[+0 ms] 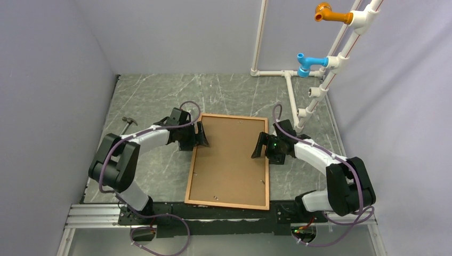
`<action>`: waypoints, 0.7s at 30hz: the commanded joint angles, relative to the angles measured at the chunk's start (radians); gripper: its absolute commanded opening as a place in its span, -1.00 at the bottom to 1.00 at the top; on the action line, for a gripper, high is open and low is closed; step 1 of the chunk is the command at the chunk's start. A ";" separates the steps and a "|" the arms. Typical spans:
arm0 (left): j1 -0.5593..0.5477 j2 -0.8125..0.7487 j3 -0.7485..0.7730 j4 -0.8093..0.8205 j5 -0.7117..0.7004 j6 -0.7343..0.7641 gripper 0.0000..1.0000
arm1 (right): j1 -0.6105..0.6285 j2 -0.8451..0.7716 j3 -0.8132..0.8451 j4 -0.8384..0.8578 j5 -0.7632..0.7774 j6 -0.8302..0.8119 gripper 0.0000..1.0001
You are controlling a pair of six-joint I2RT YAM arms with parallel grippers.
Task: Put the photo into the frame
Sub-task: Adjust the photo frame at the center of the board.
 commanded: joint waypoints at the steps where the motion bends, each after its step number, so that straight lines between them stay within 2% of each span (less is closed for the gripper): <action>1: -0.014 0.086 0.103 0.083 0.118 -0.006 0.69 | 0.116 -0.003 -0.068 0.004 -0.050 0.084 0.76; 9: -0.059 0.319 0.458 -0.038 0.176 0.042 0.67 | 0.317 -0.054 -0.077 0.060 -0.018 0.222 0.77; 14: -0.103 0.447 0.705 -0.183 0.134 0.087 0.71 | 0.446 -0.024 -0.046 0.143 -0.021 0.297 0.78; 17: -0.105 0.432 0.733 -0.238 0.033 0.110 0.81 | 0.522 0.020 -0.003 0.149 -0.008 0.304 0.78; 19: -0.110 0.393 0.737 -0.313 -0.110 0.136 0.96 | 0.568 0.033 0.017 0.147 0.005 0.309 0.79; 21: -0.110 0.339 0.721 -0.366 -0.235 0.149 0.99 | 0.608 0.035 0.028 0.150 0.013 0.310 0.81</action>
